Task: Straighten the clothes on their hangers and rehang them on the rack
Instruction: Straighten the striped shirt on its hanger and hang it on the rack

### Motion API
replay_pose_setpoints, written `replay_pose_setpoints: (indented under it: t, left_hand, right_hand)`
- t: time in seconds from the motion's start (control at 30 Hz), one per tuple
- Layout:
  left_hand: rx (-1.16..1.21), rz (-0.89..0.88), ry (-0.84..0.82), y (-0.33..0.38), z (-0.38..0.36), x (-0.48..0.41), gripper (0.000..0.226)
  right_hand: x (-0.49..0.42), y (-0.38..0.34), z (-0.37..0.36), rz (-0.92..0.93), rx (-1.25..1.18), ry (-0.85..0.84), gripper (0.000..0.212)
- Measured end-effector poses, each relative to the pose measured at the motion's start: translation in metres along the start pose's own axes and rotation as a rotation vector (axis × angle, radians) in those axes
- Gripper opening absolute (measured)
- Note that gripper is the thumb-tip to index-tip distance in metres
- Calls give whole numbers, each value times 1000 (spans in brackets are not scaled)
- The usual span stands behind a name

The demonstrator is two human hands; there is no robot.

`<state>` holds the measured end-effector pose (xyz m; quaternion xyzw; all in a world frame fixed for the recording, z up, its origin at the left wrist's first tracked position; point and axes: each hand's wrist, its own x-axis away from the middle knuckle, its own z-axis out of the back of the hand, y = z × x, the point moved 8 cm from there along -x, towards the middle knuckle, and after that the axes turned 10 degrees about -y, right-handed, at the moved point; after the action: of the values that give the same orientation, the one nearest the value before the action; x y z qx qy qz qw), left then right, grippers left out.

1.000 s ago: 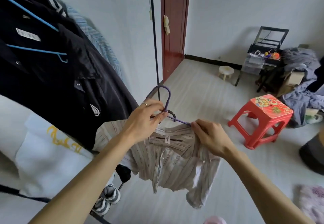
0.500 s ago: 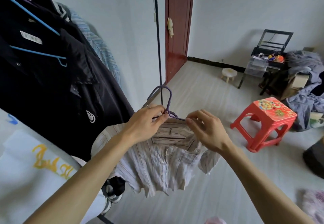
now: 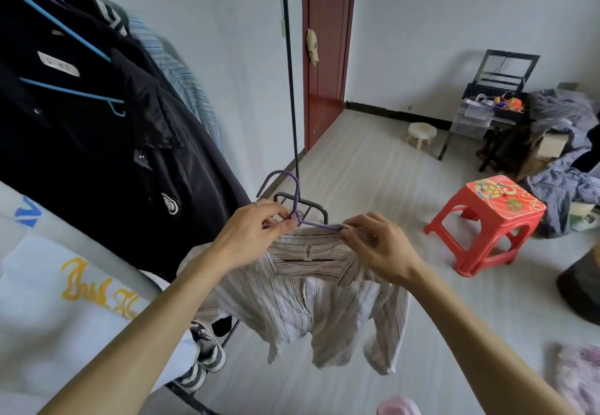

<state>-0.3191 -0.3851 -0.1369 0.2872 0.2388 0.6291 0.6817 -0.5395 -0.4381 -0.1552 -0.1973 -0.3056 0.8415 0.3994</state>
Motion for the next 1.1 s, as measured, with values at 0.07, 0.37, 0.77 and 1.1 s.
replay_pose_setpoints:
  t: [0.07,0.37,0.77,1.1]
  left_hand:
    - [19,-10,20,-3,1,2,24]
    - [115,8,223,-13,41,23,10]
    - [-597,205,900,-5,210,156,23]
    - [-472,670,1151,4,338,235,72]
  right_hand:
    - [-3,1,-1,-29,-72,-81,29]
    - [-30,-32,-15,43,-3,-409,24]
    - [-99,-234,-47,447,-378,-571,36]
    - [-163,-427,-19,615,-419,-341,27]
